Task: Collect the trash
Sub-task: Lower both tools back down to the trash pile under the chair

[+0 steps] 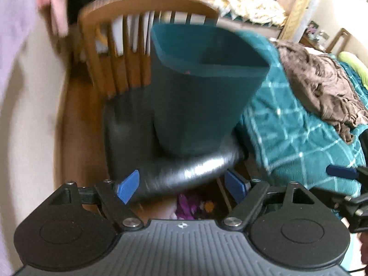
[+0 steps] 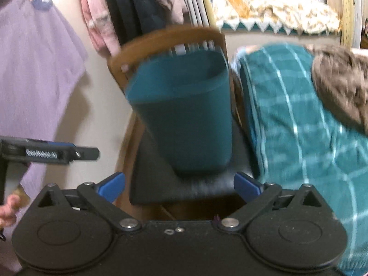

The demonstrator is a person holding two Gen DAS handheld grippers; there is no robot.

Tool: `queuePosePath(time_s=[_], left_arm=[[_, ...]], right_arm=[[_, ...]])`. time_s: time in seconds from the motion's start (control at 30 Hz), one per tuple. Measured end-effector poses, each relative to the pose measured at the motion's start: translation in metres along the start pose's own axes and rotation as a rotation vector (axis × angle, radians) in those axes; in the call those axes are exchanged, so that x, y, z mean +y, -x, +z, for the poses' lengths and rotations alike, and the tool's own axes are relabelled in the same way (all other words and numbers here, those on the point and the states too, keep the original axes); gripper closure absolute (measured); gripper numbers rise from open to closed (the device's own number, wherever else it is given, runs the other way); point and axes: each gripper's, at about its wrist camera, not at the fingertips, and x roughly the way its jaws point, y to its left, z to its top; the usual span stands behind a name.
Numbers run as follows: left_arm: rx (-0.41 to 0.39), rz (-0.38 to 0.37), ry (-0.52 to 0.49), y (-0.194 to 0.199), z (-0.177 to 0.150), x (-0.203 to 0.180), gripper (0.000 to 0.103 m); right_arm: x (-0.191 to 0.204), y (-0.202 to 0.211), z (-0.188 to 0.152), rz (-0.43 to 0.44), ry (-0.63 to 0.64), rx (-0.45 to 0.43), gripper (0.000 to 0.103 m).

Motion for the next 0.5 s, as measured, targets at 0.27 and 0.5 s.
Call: queuePosePath(time_s=[0.27, 0.5], left_arm=[[0.174, -0.046, 0.079, -0.123, -0.101, 0.01, 0.019], [0.268, 0.038, 0.042, -0.26, -0.187, 0.026, 0.019]], right_arm=[[-0.051, -0.087, -0.116, -0.052, 0.025, 0.176, 0.002], [-0.098, -0.201, -0.227, -0.064, -0.09, 0.301, 0.002]])
